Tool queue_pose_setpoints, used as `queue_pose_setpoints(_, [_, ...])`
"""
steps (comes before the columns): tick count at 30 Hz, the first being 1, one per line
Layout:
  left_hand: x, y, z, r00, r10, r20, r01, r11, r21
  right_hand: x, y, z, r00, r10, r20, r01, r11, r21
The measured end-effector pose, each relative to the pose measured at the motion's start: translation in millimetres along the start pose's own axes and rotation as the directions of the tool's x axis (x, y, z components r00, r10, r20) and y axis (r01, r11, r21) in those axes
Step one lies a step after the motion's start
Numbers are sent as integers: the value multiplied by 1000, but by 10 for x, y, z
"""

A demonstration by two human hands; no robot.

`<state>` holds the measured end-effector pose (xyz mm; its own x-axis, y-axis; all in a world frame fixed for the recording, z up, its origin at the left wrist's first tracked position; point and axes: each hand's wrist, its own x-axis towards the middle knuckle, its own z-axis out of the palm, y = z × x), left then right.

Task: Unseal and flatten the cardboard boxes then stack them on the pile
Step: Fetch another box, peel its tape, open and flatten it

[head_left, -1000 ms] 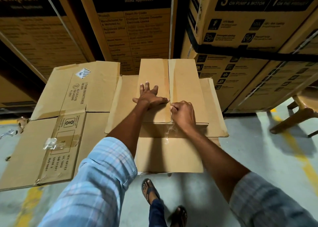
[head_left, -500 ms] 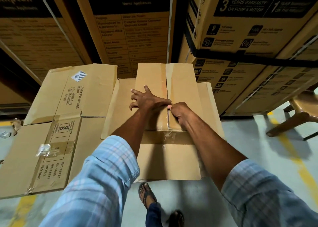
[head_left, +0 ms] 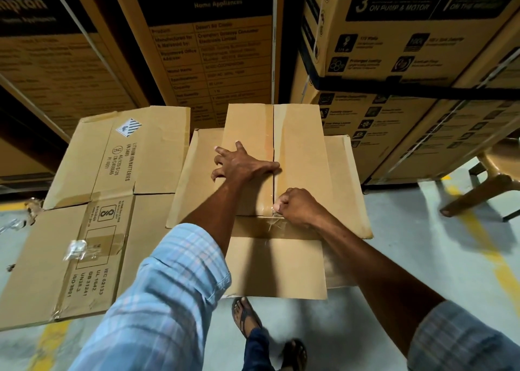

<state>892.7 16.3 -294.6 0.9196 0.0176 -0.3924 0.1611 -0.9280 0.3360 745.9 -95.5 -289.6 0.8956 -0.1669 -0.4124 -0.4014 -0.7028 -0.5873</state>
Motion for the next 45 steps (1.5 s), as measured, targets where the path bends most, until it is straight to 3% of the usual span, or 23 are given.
queue_pose_setpoints(6, [-60, 4, -11, 1000, 11, -4, -11, 1000, -7, -56, -3, 254, 988, 68, -136, -78, 994, -73])
queue_pose_setpoints(10, [-62, 2, -21, 1000, 10, -2, -10, 1000, -6, -172, 6, 424, 956, -7, -294, -24, 995, -101])
queue_pose_setpoints(15, [-79, 22, -24, 1000, -5, -2, 5, 1000, -4, -268, -9, 678, 883, -135, -449, -54, 922, -384])
queue_pose_setpoints(22, [-132, 56, -40, 1000, -14, 0, 14, 1000, -4, -355, -23, 993, 764, -78, -641, -132, 953, -273])
queue_pose_setpoints(25, [-113, 47, -54, 1000, -15, 7, 15, 1000, -10, -402, 43, 1059, 728, -119, -675, -64, 969, -240])
queue_pose_setpoints(30, [-112, 100, -118, 998, -36, 51, 36, 999, 1, -375, 186, 1033, 590, -158, -792, 269, 963, 9])
queue_pose_setpoints(33, [-158, 127, -128, 997, -39, 60, 38, 999, 22, -362, 231, 1010, 540, -141, -830, 361, 930, 77])
queue_pose_setpoints(38, [-311, 35, 52, 991, -36, 126, 31, 998, 47, -298, 353, 971, 578, -134, -805, 354, 930, 100])
queue_pose_setpoints(41, [-428, -51, 111, 974, -101, 204, 94, 995, 43, -273, 312, 913, 666, -77, -742, 276, 949, 150])
queue_pose_setpoints(45, [-700, -23, 159, 971, -141, 195, 120, 986, 118, -278, 279, 868, 730, -38, -683, 220, 958, 182])
